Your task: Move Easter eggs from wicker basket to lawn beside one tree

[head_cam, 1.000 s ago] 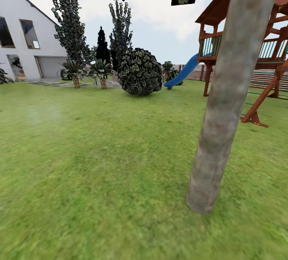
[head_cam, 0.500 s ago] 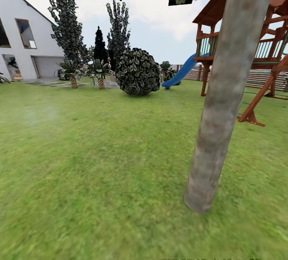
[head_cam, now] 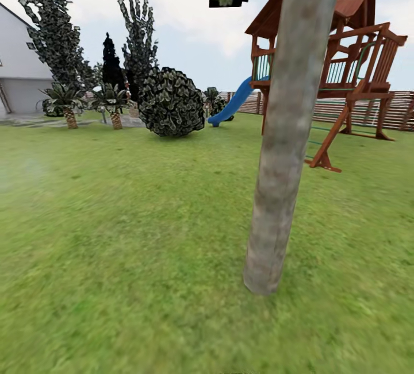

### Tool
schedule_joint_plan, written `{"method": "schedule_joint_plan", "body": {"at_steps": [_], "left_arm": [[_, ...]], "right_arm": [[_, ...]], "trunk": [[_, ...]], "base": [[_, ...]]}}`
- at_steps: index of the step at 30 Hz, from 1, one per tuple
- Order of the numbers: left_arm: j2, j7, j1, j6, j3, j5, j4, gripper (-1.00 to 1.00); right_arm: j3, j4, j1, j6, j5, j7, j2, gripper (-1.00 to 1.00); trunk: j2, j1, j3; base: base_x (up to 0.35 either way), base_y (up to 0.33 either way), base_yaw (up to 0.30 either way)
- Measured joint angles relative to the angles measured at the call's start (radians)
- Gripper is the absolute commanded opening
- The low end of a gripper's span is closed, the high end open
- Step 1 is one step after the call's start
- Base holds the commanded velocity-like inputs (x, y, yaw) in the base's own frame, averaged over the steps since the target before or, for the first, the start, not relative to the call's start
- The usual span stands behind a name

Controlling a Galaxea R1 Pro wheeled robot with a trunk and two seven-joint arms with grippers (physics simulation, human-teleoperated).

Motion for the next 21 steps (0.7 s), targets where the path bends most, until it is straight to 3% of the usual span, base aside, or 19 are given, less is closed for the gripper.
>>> {"method": "schedule_joint_plan", "body": {"at_steps": [21], "left_arm": [[-0.001,0.000,0.000,0.001,0.000,-0.001,0.000,1.00]], "right_arm": [[0.000,0.000,0.000,0.000,0.000,0.000,0.000,1.00]], "trunk": [[0.000,0.000,-0.008]], "base": [[0.000,0.000,-0.300]]}}
